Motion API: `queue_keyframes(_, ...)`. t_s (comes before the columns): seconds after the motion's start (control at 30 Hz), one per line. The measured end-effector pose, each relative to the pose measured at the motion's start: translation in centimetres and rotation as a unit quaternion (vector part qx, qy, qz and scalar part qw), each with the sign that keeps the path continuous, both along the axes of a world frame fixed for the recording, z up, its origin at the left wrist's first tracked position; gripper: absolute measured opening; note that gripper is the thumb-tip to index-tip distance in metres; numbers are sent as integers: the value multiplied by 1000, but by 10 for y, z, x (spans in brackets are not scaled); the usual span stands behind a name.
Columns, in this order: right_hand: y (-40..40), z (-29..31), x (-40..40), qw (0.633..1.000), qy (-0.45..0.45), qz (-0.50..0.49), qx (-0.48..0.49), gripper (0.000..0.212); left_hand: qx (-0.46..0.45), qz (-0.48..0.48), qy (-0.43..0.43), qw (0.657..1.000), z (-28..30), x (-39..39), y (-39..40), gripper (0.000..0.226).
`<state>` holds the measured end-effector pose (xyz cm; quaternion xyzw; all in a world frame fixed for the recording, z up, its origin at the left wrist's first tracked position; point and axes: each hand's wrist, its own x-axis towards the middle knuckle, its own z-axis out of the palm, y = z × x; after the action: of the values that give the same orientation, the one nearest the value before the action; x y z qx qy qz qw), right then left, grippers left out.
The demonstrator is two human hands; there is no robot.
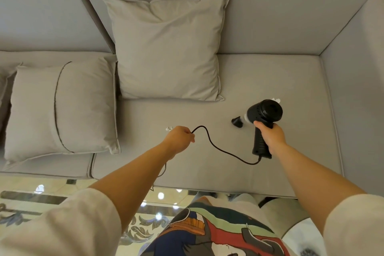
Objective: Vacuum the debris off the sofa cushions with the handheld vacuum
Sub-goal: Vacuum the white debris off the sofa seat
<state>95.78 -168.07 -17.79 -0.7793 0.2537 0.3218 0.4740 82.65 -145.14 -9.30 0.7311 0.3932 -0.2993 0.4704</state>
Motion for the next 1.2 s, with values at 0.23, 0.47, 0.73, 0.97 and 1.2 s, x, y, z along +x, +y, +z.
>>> queue_keyframes(0.23,-19,9,-1,998,32,48,-4,37,-6,-13,-2,1000,6,16,-18,27)
queue_keyframes(0.47,-78,30,14,997,-1,-72,-12,39,-16,-41,-14,999,21,58,-55,26)
queue_keyframes(0.73,-139,48,70,992,-33,-122,2,40,-18,-61,-2,998,27,96,-117,20)
queue_keyframes(0.97,-146,43,133,994,-25,-102,32,44,12,-1,10,1000,27,133,-143,23)
queue_keyframes(1.2,-140,36,164,997,-36,-63,32,48,27,4,17,999,26,137,-152,29)
